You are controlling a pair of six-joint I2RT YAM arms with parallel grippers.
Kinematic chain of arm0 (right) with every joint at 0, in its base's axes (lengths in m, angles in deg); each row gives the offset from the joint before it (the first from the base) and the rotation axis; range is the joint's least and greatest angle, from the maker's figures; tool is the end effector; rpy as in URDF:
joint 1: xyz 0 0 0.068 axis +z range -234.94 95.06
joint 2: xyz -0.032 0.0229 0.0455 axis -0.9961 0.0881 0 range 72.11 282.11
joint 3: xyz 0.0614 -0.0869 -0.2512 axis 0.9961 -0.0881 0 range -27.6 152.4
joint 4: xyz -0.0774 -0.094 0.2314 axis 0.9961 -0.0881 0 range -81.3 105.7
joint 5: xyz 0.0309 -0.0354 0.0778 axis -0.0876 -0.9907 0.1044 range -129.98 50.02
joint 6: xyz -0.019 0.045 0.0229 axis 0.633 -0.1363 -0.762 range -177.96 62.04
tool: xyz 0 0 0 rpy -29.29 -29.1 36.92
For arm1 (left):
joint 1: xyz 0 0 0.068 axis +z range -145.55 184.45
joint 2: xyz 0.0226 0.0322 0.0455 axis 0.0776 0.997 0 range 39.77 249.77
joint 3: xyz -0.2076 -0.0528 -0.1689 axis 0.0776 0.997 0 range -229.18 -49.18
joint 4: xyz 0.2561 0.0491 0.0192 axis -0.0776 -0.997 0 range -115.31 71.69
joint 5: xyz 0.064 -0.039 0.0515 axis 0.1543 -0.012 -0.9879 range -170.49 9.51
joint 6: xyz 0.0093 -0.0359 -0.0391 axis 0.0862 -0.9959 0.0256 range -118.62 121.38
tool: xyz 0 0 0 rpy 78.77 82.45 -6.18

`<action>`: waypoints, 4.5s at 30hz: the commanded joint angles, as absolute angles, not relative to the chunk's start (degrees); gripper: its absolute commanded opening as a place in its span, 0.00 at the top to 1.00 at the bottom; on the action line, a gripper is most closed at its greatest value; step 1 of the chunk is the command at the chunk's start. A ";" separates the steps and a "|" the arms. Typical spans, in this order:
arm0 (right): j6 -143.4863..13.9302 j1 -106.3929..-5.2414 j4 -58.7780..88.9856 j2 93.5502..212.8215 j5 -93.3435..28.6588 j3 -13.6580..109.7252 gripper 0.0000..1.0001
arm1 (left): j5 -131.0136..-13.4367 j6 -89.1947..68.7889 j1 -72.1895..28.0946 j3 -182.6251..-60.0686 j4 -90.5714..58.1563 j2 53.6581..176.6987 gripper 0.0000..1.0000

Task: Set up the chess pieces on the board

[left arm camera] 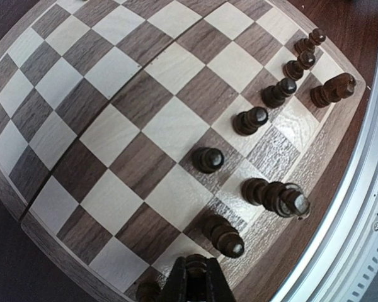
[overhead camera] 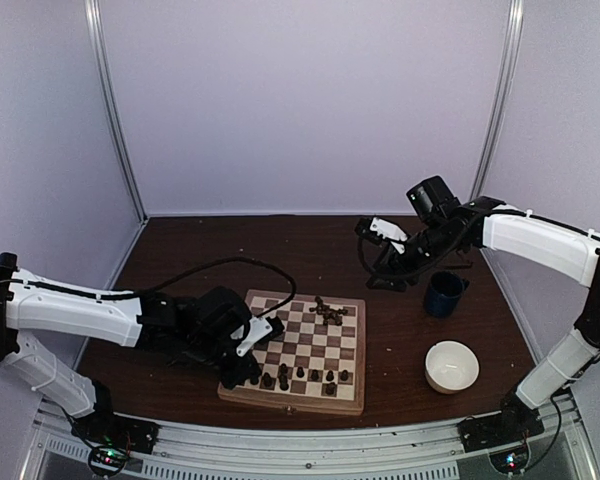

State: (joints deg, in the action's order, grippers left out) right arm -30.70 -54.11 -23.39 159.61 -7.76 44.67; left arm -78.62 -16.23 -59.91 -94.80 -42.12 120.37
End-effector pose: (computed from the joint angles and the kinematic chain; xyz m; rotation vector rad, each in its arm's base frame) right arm 0.2662 0.1810 0.2862 -1.3859 2.0269 0.7303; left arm 0.1153 -0.2429 0.1890 1.0836 2.4757 -0.5282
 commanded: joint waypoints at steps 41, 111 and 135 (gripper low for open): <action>-25.77 -54.07 -23.87 165.62 -8.70 45.43 0.38 | -86.11 -14.62 -57.17 -103.67 -44.73 116.19 0.61; -12.61 -42.27 -28.44 182.60 -13.15 55.29 0.89 | -62.58 -53.06 -42.54 -98.22 -3.66 136.39 0.57; -12.30 -41.32 -25.71 179.58 -15.81 56.74 0.90 | -49.21 -56.49 -38.97 -103.79 1.86 143.60 0.58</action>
